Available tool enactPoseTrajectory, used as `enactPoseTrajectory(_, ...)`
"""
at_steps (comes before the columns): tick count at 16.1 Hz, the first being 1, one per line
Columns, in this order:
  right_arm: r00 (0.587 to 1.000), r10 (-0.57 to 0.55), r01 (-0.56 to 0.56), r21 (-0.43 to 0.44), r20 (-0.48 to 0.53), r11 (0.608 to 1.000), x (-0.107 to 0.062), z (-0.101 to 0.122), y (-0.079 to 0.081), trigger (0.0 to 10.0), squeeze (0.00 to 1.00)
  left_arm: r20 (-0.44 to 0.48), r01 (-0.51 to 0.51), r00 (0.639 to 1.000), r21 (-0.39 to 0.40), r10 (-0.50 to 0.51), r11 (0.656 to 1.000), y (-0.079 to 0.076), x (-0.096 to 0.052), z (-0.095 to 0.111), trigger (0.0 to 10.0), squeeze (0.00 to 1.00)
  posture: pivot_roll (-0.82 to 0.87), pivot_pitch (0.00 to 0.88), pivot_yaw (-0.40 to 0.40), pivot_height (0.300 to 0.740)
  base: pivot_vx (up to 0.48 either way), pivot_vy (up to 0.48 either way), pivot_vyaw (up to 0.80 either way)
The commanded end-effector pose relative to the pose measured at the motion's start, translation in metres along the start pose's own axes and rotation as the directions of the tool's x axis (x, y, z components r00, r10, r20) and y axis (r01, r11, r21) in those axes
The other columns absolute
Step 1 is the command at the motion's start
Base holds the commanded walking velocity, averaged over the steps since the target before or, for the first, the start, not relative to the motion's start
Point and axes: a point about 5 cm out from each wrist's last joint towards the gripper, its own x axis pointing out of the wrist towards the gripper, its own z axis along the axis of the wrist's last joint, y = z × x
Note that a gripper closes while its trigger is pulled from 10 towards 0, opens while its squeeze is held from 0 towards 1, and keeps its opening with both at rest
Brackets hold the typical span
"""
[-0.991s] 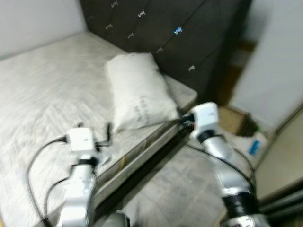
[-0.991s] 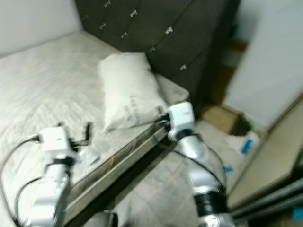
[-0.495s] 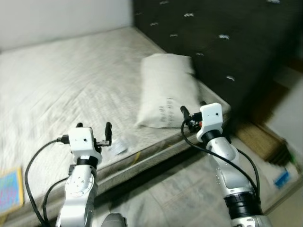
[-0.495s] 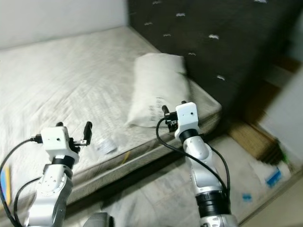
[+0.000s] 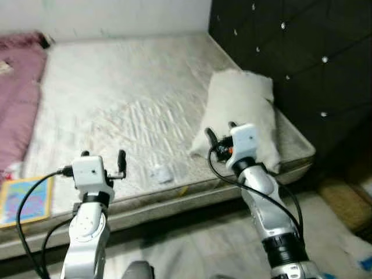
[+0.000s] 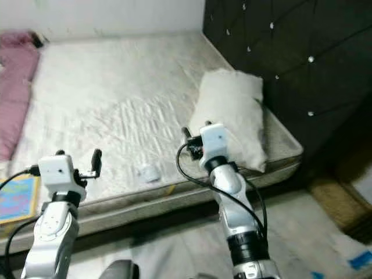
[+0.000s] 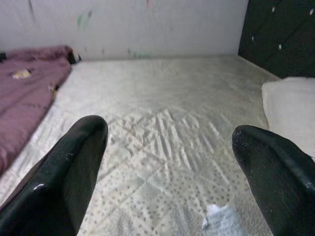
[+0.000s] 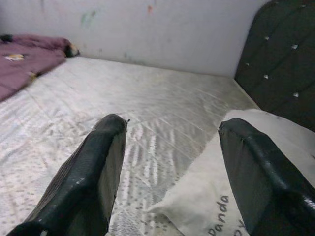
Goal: Clean up the room
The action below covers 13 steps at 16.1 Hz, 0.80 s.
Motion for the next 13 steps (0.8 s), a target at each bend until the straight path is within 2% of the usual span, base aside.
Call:
enactPoseTrajectory(1,1.0,-0.026,0.026,-0.008,-0.007,1.0,-0.0032,-0.0021,-0.0093,10.0,0.0,0.019,0.015,1.0,-0.006,-0.015,1.0,-0.0051,0.0007,0.0038,10.0,0.0,0.0,0.013,-0.057,0.74,0.0,0.0,0.0)
enactPoseTrajectory(4,1.0,-0.024,0.024,-0.009,-0.006,1.0,-0.0033,-0.0024,-0.0102,10.0,0.0,0.022,0.034,0.999,-0.006,-0.034,0.999,-0.0095,-0.0007,0.0032,10.0,0.0,0.0,0.008,-0.06,0.74,0.0,0.0,0.52)
enactPoseTrajectory(8,1.0,-0.016,0.016,-0.01,-0.002,1.0,-0.0021,-0.0011,-0.0107,10.0,0.0,0.027,0.042,0.999,-0.01,-0.042,0.999,-0.0109,-0.0007,0.0035,10.0,0.0,0.0,0.004,-0.063,0.74,0.279,0.0,0.42)
enactPoseTrajectory(13,1.0,-0.006,0.006,-0.009,-0.001,1.0,-0.0015,-0.0013,-0.0095,10.0,0.0,0.027,0.047,0.999,-0.013,-0.046,0.999,-0.0116,-0.0007,0.0032,10.0,0.0,0.01,0.004,-0.064,0.74,0.307,0.0,0.0)
